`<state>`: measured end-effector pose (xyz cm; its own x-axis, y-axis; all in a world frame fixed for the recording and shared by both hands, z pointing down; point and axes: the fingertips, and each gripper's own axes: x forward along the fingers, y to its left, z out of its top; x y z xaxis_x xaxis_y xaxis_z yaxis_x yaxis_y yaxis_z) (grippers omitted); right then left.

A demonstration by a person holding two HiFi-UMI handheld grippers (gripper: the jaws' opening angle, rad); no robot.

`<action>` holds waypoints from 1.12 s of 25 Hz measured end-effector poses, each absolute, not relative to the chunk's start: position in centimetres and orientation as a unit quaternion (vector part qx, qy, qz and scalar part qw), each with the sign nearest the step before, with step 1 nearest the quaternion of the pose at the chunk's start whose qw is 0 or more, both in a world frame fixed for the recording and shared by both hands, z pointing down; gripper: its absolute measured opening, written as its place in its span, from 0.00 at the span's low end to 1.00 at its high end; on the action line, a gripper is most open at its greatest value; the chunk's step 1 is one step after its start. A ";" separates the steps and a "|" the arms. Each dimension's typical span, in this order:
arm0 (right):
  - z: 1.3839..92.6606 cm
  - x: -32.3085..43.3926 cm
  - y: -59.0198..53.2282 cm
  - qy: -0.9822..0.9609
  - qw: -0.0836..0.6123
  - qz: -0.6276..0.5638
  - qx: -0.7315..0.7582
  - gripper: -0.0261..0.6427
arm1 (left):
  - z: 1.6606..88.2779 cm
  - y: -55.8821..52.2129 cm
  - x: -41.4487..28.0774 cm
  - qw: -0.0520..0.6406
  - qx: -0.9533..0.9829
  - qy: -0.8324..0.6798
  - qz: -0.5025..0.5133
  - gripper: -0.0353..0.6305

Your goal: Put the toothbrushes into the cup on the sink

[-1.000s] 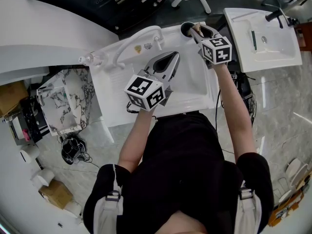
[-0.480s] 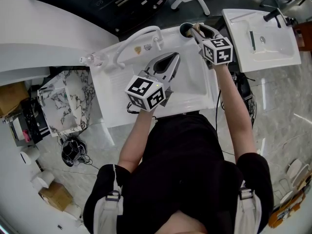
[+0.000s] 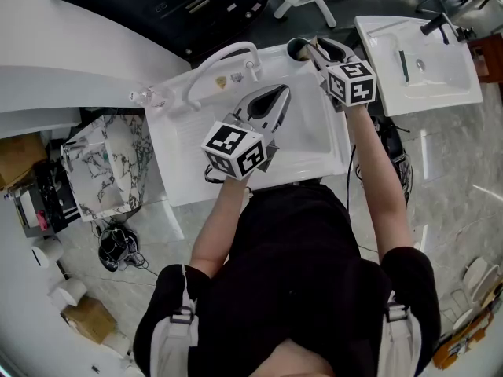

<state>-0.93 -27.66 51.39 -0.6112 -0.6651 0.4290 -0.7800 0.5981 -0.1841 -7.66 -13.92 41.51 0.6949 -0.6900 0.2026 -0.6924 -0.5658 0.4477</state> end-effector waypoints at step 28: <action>44.4 0.8 -21.2 -0.904 0.100 0.150 0.387 0.22 | 39.9 -9.1 -4.4 0.235 0.881 -0.411 -0.006 0.06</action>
